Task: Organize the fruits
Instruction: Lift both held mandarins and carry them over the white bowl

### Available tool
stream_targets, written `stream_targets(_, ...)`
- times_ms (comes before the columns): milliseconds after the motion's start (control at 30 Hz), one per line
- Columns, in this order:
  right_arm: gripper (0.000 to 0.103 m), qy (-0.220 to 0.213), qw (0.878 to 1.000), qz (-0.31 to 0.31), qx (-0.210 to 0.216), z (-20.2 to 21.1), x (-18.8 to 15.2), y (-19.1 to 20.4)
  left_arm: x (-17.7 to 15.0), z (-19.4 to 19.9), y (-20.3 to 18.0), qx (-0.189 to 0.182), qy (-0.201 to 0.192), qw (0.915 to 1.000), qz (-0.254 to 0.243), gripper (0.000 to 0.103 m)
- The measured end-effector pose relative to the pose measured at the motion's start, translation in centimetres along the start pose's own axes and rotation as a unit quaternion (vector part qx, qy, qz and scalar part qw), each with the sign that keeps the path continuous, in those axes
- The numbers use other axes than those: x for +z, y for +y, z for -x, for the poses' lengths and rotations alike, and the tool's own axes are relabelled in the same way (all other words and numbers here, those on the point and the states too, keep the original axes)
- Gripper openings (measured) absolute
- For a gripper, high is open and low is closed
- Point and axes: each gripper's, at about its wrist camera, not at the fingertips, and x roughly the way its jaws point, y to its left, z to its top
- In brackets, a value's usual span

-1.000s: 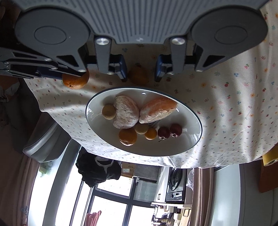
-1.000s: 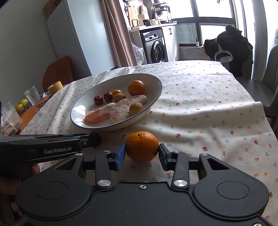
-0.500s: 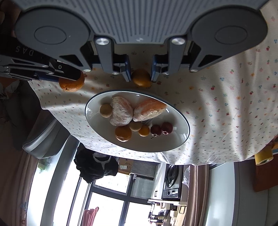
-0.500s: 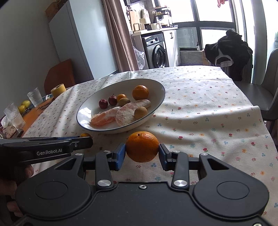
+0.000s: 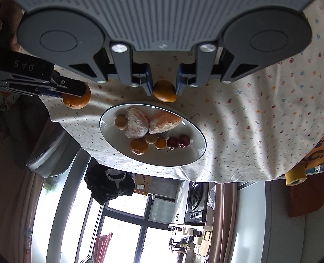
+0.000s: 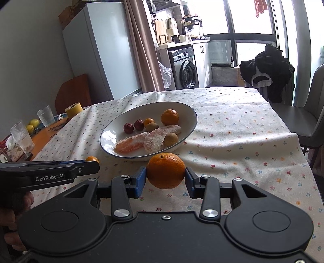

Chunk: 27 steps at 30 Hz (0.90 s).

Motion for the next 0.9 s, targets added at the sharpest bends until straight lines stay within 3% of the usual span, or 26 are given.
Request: stream_targets(900, 0.039, -0.029, 0.999, 0.018, 0.01, 1.2, 1.7, 1.4, 1.0, 3.3, 0.8, 0.006, -0.037, 0.9993, 0.007, 0.022)
